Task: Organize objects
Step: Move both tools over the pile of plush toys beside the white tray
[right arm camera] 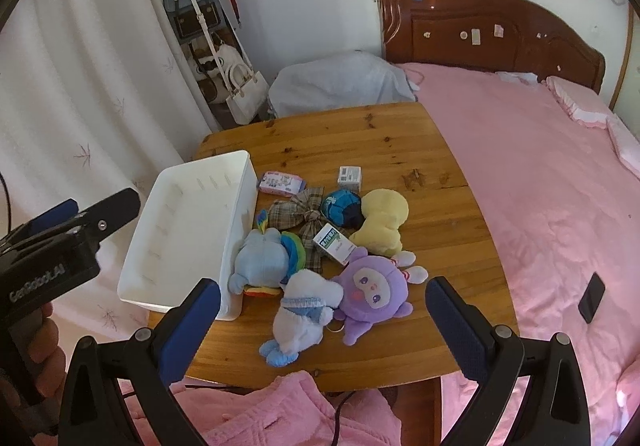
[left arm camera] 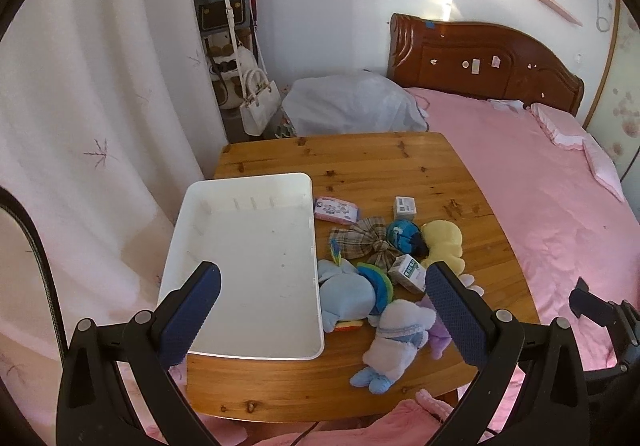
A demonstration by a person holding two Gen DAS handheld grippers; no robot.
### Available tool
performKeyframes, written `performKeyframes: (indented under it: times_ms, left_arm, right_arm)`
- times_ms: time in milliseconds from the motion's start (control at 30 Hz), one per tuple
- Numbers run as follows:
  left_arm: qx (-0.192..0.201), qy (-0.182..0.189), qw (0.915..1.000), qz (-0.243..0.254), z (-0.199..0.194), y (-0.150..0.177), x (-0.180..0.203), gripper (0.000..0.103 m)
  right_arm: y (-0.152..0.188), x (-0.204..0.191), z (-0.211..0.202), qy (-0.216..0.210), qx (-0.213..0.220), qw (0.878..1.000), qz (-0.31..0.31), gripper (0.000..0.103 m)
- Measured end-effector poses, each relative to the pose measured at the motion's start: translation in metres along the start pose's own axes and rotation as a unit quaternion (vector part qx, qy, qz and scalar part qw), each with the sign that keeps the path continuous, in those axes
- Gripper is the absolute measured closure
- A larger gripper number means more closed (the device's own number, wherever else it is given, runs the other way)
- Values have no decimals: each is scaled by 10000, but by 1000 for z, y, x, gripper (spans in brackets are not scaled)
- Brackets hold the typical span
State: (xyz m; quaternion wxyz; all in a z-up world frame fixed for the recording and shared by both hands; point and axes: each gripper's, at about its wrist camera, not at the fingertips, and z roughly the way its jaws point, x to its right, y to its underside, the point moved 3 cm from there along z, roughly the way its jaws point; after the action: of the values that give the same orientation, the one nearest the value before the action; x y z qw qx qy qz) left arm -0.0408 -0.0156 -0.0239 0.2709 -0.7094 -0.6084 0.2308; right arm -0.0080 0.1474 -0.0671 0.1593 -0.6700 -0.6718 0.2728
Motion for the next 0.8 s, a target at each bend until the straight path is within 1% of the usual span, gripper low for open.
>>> performKeyframes:
  times_ms: [100,233,367,467,600,700,800]
  left_arm:
    - [-33,111,9999,-76,3,0,-1,1]
    - [-226,198,9994,-164,12,-1,0,1]
    - [-455,222,9985,-208,22,2,5,1]
    - [-724,156,9970,-215,33,6,10,1]
    - [-1109,76,9933,-308,47,12,17,1]
    - [-1287,-117,9911,-323,53,15,22,1]
    - [-1412,-289,9884,-478,57,18,25,1]
  right_arm:
    - [4,-1,-4,69,145,9998,-90,0]
    - [7,-3,-6,199,182,9993,-247,0]
    - [9,0,-9,444,264,9978,-419,0]
    - [12,7,-9,453,303,9975,-439,0]
    - [11,21,-5,382,186,9982,-430,0]
    - [8,31,-3,296,132,9982,-498,0]
    - [0,42,-2,198,95,9982,-557,0]
